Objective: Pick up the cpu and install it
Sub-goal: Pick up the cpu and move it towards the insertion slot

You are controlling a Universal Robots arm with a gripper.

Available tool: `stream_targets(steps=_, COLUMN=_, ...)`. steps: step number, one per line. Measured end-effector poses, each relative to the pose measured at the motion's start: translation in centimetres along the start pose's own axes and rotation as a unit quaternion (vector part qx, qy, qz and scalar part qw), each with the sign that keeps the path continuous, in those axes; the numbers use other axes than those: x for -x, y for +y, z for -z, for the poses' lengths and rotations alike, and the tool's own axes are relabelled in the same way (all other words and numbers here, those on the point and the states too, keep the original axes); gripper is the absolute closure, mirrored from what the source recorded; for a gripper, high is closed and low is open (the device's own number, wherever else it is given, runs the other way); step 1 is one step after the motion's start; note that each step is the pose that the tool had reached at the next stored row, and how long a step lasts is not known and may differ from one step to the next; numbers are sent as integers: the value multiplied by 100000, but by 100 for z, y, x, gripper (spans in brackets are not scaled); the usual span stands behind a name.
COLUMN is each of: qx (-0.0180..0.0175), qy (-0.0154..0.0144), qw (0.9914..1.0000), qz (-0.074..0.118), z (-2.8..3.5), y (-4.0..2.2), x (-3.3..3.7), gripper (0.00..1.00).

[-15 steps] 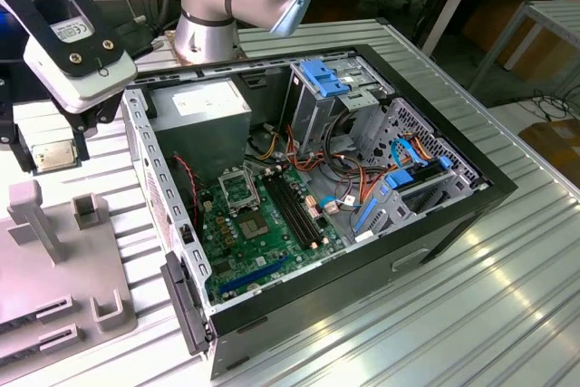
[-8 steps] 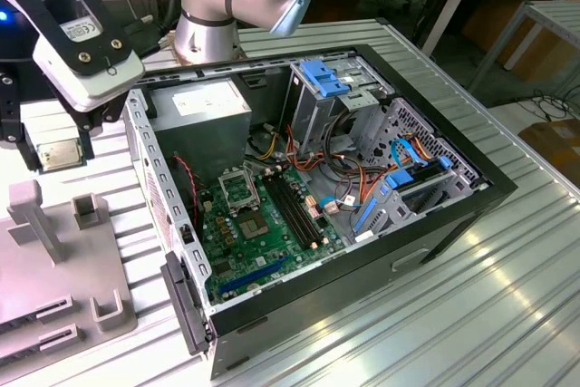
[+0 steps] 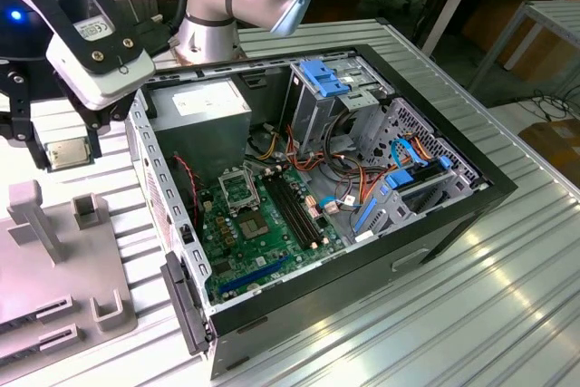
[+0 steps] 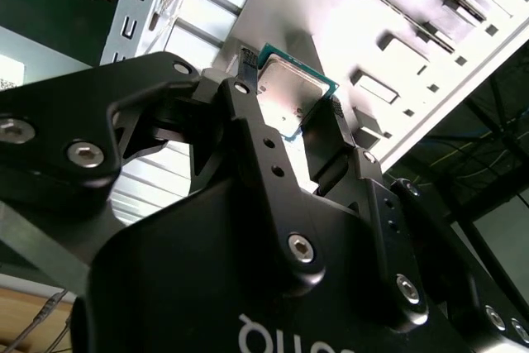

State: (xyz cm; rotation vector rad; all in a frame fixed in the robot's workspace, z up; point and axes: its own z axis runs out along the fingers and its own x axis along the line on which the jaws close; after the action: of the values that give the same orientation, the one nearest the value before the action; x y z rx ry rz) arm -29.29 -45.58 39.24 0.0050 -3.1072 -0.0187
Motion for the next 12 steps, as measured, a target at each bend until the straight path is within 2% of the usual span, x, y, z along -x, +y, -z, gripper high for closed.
stream_targets(steps=12, qx=-3, qy=4, qw=100000, qz=2, z=4, y=-1, x=99, gripper=53)
